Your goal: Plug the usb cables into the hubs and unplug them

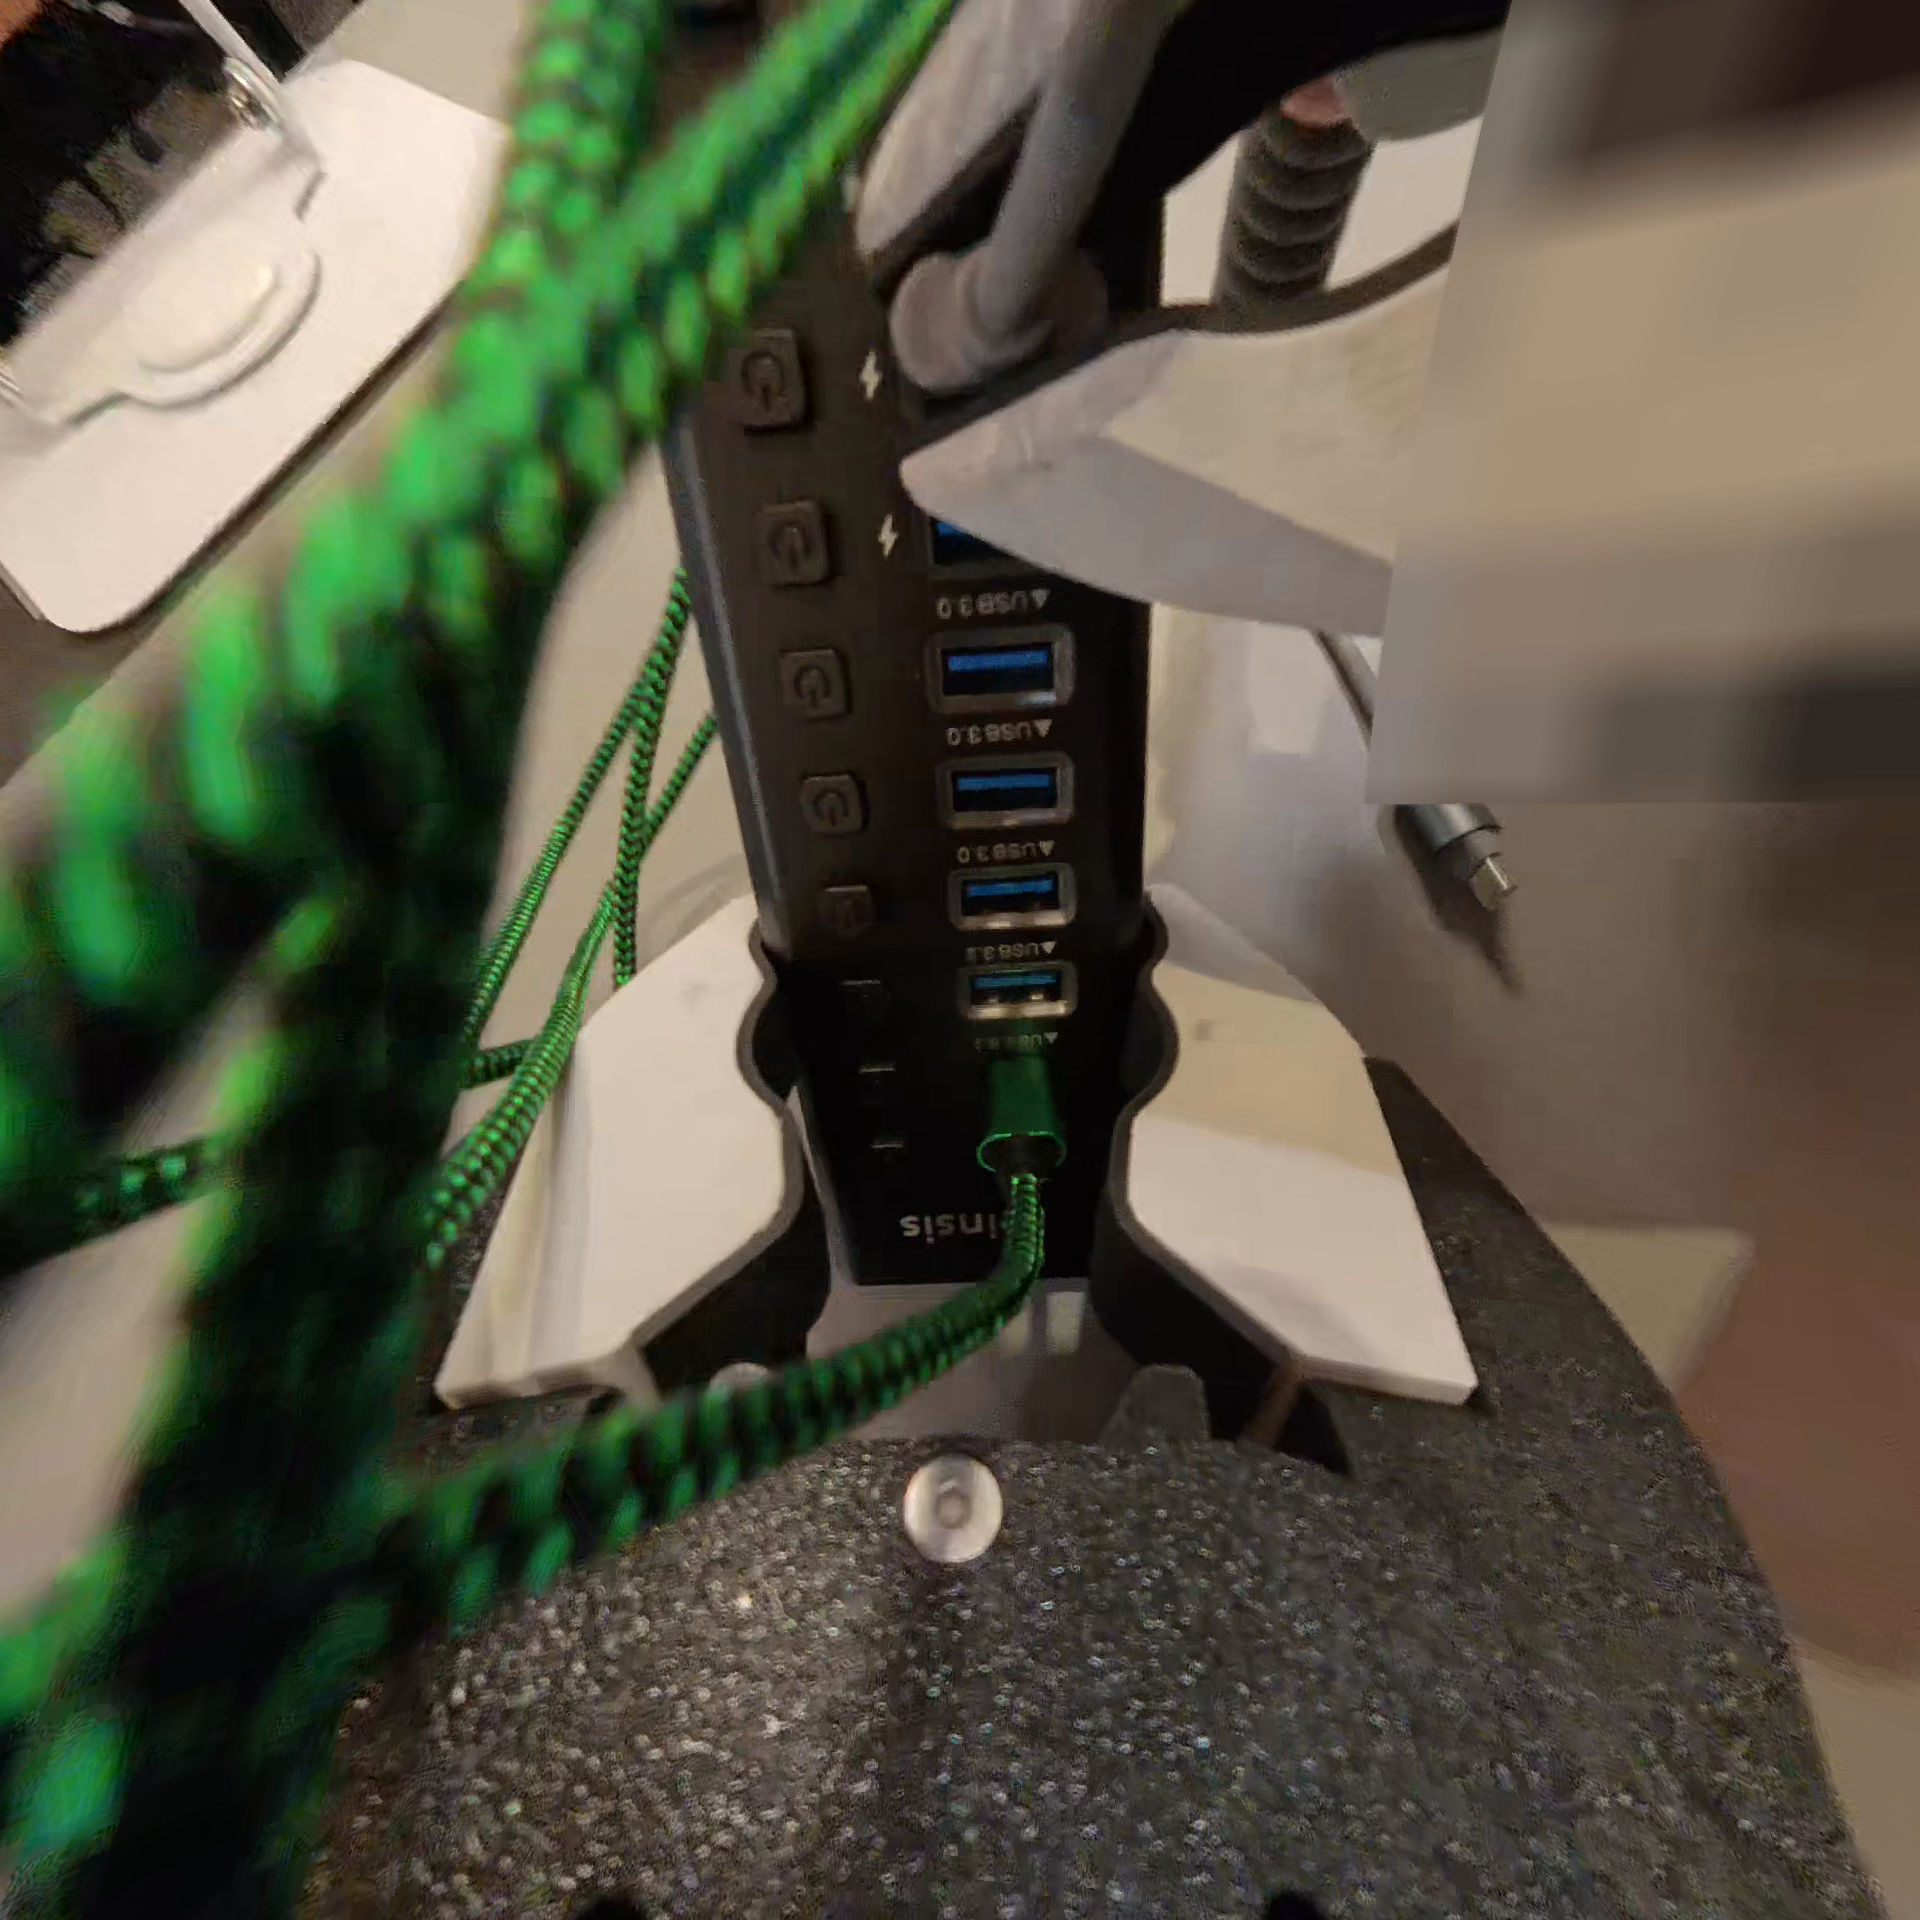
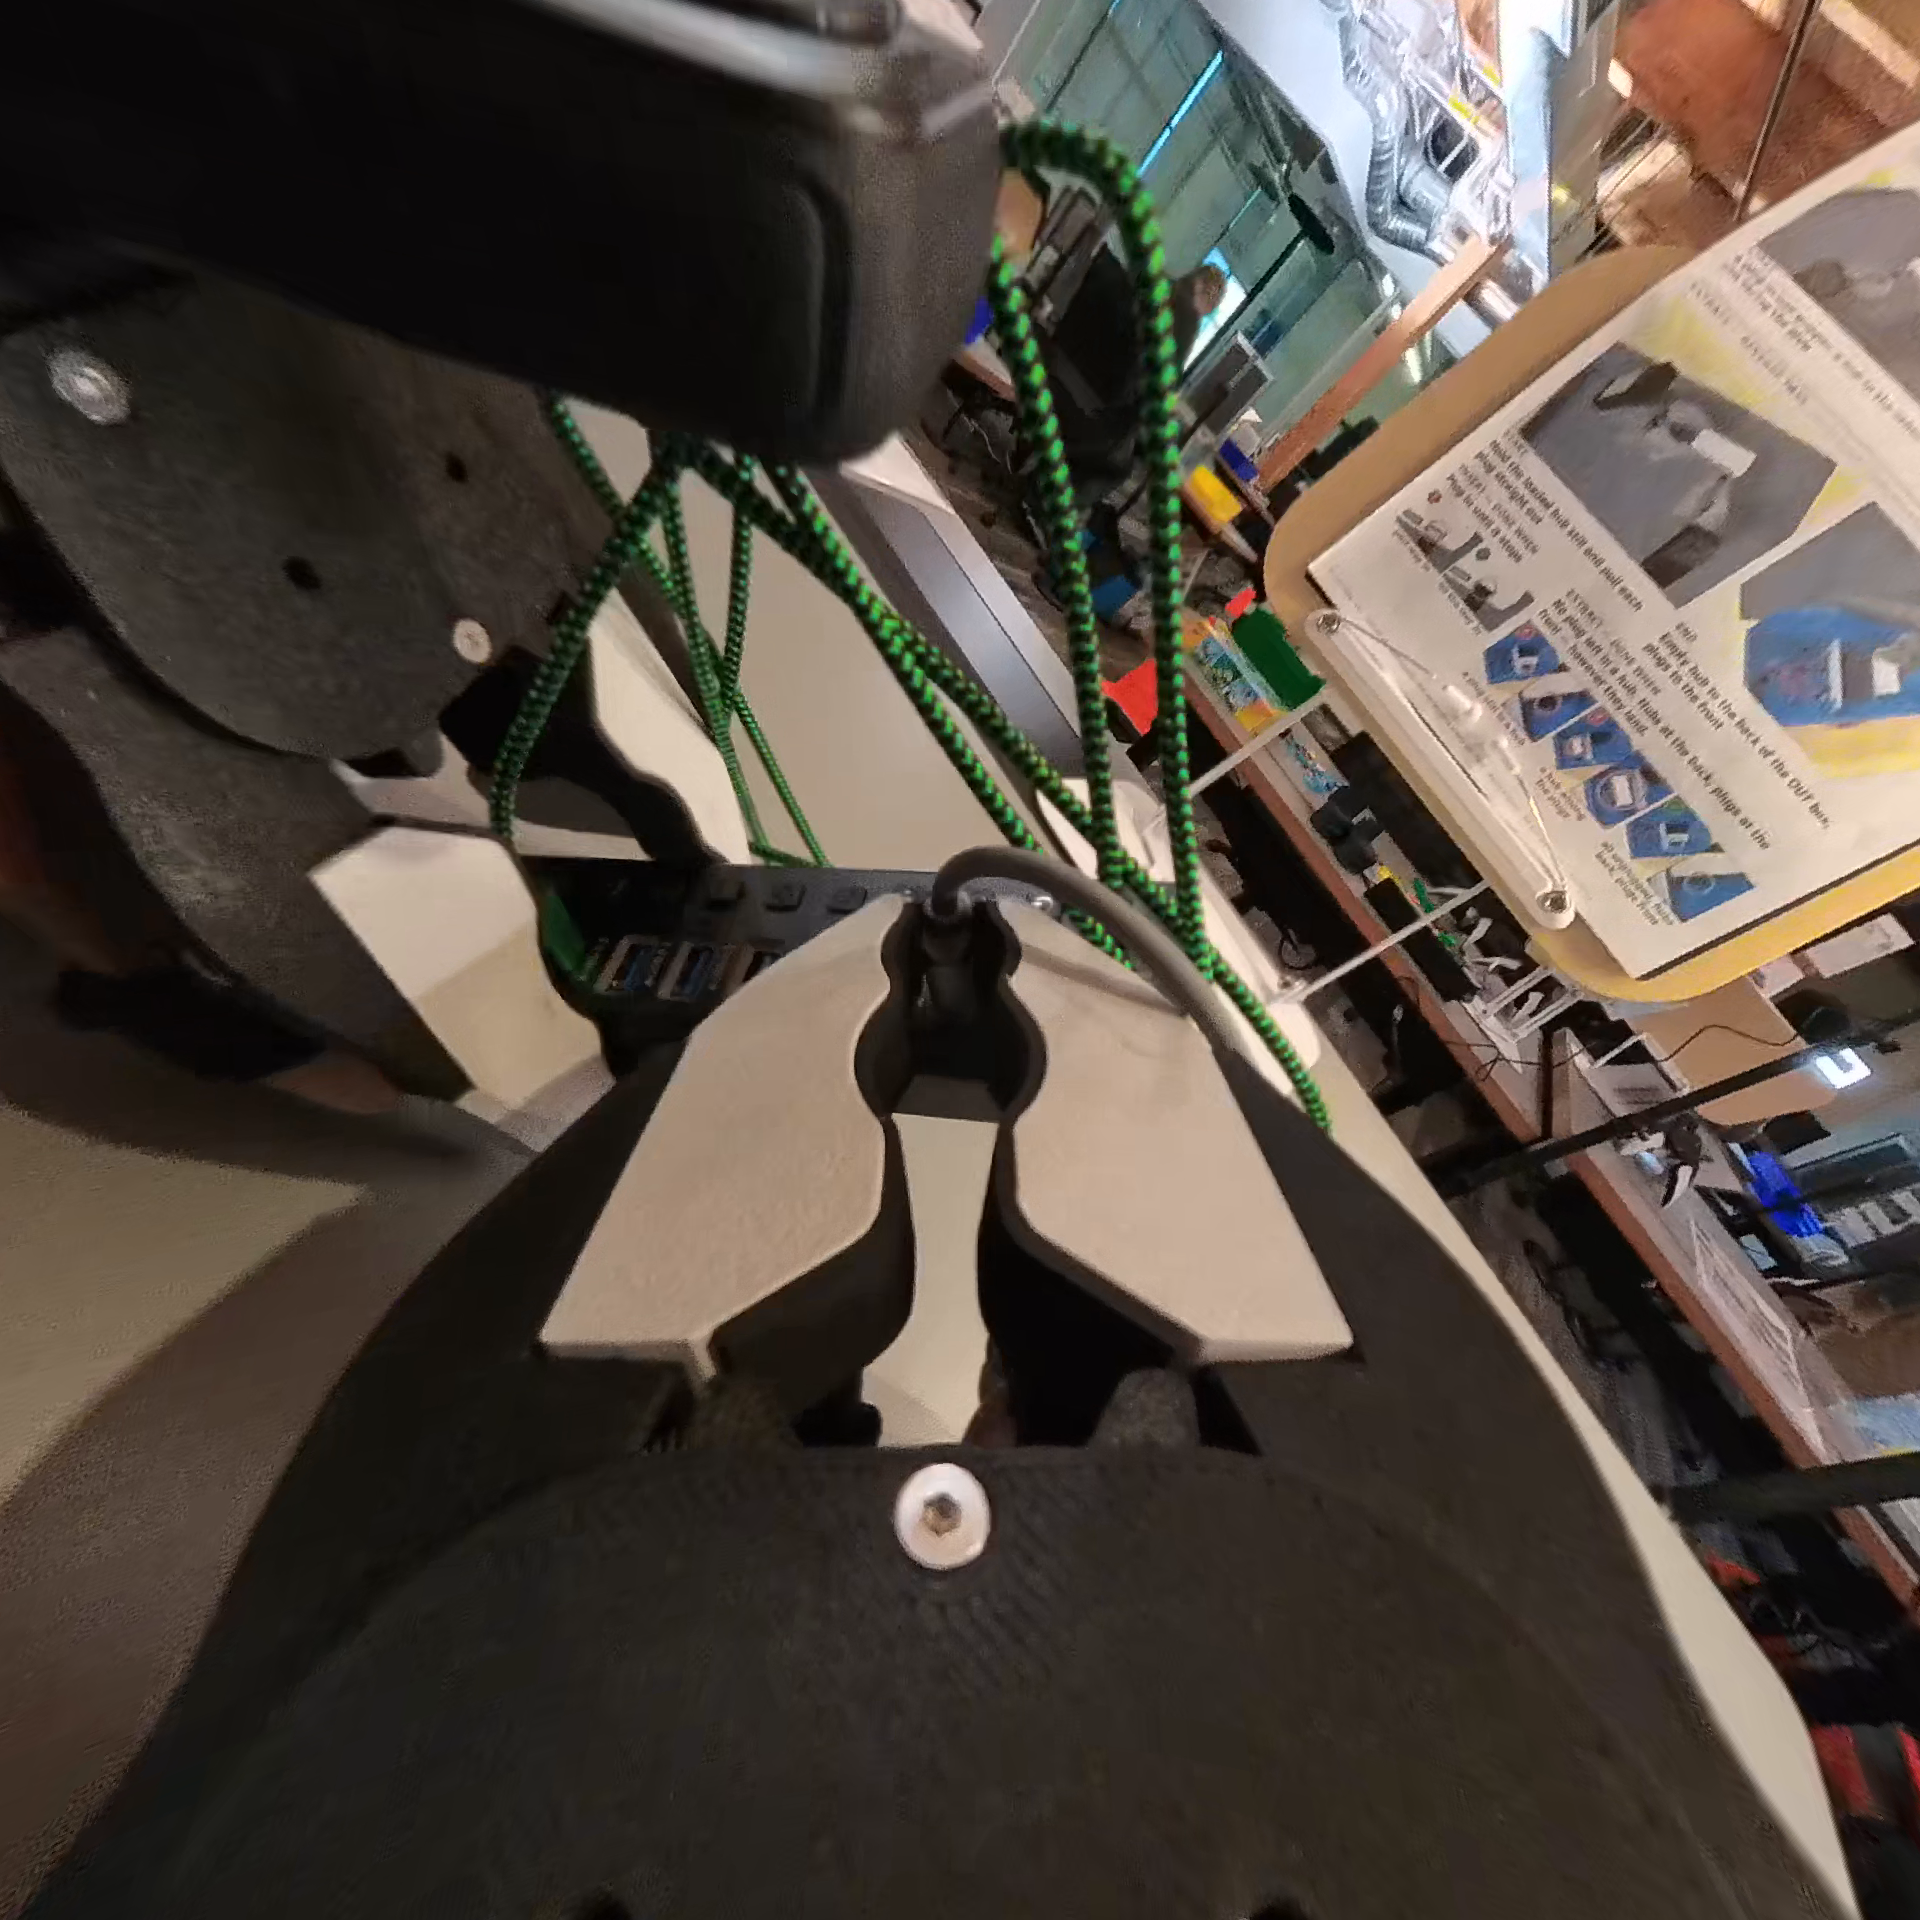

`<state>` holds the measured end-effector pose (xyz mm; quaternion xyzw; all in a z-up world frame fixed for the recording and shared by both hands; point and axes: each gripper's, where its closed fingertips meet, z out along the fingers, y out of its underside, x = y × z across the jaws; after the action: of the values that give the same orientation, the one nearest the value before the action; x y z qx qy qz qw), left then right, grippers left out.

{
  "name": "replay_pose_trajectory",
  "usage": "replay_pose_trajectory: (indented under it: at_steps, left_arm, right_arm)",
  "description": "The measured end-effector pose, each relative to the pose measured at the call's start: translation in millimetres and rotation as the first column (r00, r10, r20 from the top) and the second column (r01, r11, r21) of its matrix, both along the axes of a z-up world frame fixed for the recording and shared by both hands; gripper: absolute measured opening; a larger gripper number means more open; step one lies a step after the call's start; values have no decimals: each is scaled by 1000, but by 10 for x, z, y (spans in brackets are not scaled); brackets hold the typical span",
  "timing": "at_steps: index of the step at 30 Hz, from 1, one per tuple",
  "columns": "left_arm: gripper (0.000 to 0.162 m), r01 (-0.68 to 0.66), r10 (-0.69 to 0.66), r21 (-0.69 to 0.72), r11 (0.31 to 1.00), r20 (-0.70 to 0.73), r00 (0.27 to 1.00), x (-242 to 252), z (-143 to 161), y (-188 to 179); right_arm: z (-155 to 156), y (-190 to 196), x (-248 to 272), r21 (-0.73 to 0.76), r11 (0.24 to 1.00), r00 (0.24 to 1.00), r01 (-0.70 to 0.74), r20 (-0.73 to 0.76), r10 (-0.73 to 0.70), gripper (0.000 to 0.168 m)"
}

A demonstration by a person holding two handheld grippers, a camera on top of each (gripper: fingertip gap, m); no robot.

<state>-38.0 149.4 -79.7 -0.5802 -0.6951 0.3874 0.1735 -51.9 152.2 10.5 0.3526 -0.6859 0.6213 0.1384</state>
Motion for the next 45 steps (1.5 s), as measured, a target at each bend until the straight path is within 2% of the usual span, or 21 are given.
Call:
replay_pose_trajectory:
  at_steps: [1,5,9,10,13,16,17,22,27,31,33,35,40,45]
  left_arm:
    - [62,-2,2,0,1000,4,1000,0,-5,3]
    - [62,17,-17,19,1000,-9,1000,16,-22,21]
    - [60,5,-5,9,1000,-7,1000,-7,-1,37]
    - [65,2,-2,-2,1000,-1,1000,-8,3,36]
    - [62,13,-12,50,999,-27,1000,1,2,49]
    - [59,32,-28,70,997,-52,998,22,17,66]
    - [63,37,-33,64,997,-50,998,29,17,70]
    - [62,37,-33,62,997,-53,998,-18,30,108]
    - [61,35,-23,120,992,-93,995,-21,41,113]
    - [63,40,-25,130,991,-113,993,-16,47,119]
    - [60,51,-35,146,988,-112,993,-19,41,144]
    - [64,87,-68,182,979,-109,992,-10,31,184]
    - [60,140,-98,269,953,-164,982,55,147,223]
    - [63,134,-98,300,944,-132,986,159,30,280]
  right_arm:
    - [8,-1,-2,4,1000,1000,8,-4,-8,8]
    - [-78,27,-49,37,999,1000,3,-12,-2,8]
    - [-16,55,-24,2,1000,1000,23,-13,-23,8]
    - [6,50,-12,-7,999,999,31,-29,-31,8]
    - [29,29,30,1,999,999,47,5,-47,8]
    - [54,74,90,-58,998,995,10,-96,-15,8]
    - [52,91,93,-65,998,995,-7,-97,0,8]
    - [105,131,126,-120,992,993,-32,-113,19,9]
    - [171,105,282,-161,986,985,-45,-169,17,8]
    - [180,116,315,-146,984,990,-106,-108,90,9]
    - [171,113,277,-117,986,993,-115,-25,113,10]
    - [132,90,182,-92,992,996,-85,17,87,9]
    - [35,-3,-50,44,999,980,-1,199,-8,8]
    - [-103,-95,-94,129,991,967,38,244,-69,8]
